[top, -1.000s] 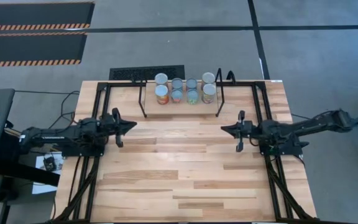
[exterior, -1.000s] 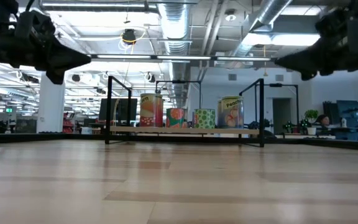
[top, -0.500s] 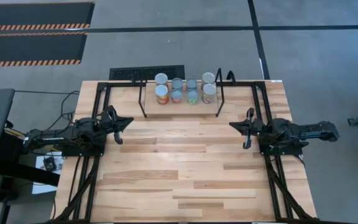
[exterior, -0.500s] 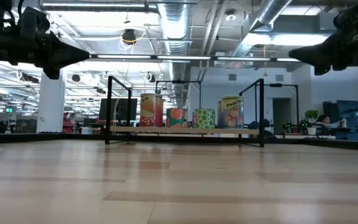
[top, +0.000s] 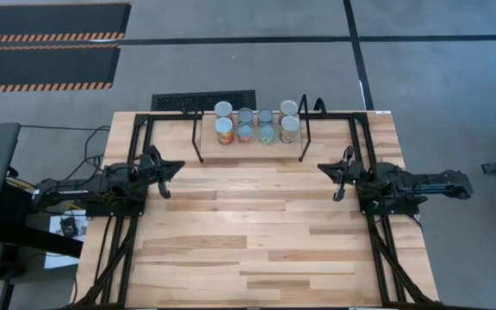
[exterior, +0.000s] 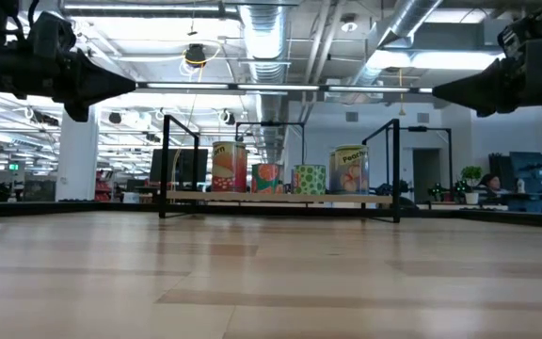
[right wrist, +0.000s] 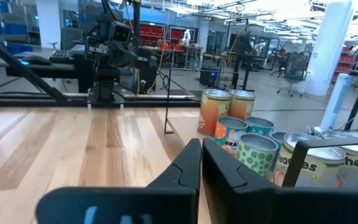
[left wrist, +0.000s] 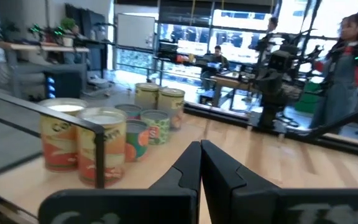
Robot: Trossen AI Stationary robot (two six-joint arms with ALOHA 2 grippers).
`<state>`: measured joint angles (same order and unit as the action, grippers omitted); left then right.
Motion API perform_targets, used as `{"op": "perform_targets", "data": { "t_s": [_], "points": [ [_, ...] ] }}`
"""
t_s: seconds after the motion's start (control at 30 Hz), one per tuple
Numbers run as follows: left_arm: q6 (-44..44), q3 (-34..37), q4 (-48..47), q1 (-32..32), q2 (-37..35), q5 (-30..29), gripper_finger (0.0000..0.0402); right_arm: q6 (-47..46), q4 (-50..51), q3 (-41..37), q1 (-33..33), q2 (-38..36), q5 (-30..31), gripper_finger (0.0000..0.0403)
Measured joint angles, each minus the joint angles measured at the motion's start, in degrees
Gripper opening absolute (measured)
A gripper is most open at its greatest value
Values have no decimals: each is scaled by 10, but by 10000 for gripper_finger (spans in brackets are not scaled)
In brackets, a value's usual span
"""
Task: Pick and place cans onto a shelf
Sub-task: Return to Home Position
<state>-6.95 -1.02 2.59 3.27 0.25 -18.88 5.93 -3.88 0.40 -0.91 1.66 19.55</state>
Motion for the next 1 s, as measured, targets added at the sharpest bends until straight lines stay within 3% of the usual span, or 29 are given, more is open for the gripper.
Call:
{"op": "perform_targets", "data": {
  "t_s": [1.0],
  "points": [
    [42, -1, -1, 0, 0, -9, 0, 1, 2, -1, 0, 0, 0, 39]
  ]
}}
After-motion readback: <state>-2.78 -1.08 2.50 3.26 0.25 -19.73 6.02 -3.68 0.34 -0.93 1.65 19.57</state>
